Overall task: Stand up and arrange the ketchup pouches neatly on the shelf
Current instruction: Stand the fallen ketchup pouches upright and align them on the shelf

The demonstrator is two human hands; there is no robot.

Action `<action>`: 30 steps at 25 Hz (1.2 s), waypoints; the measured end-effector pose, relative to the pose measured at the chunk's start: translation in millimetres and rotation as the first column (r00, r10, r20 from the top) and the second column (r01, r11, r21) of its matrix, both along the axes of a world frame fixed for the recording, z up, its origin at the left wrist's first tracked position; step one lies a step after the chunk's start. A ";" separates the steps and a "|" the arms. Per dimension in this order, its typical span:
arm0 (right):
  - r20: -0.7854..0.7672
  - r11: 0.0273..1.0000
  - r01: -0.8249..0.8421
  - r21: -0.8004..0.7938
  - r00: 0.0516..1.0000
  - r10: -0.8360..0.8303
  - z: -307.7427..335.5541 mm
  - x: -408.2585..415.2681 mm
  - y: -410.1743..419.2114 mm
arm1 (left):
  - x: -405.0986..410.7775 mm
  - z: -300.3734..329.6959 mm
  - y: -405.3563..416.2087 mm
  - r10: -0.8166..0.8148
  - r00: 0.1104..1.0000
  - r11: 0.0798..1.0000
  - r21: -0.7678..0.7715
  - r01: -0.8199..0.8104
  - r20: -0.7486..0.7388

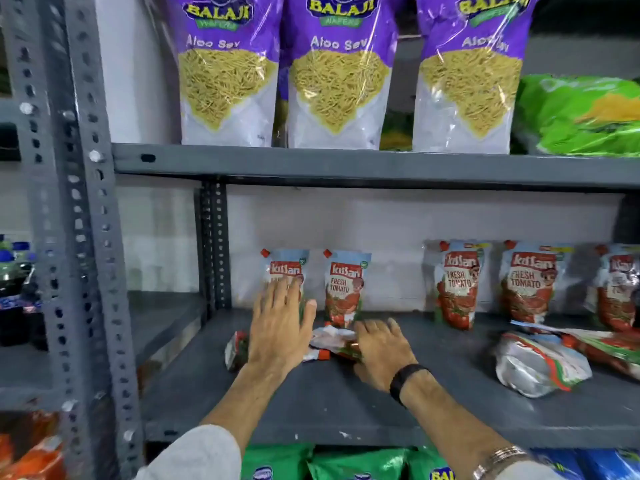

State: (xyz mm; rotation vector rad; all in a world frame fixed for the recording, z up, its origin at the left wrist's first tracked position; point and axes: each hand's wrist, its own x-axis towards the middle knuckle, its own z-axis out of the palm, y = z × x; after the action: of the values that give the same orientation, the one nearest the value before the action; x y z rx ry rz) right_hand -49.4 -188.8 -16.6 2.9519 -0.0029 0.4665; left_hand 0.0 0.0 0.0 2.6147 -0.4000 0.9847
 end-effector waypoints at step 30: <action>0.313 -0.228 -0.301 0.926 0.950 0.017 46.0 25.8 -33.1 | 22.3 12.1 -52.8 -0.660 0.697 0.445 -0.893 0.062 -0.281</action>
State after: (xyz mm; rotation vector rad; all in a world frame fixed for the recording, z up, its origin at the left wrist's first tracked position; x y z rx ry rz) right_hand -23.6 -222.0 29.4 4.5878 -0.0030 1.3790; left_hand 22.3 -52.8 12.1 1.6219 -0.2377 0.0306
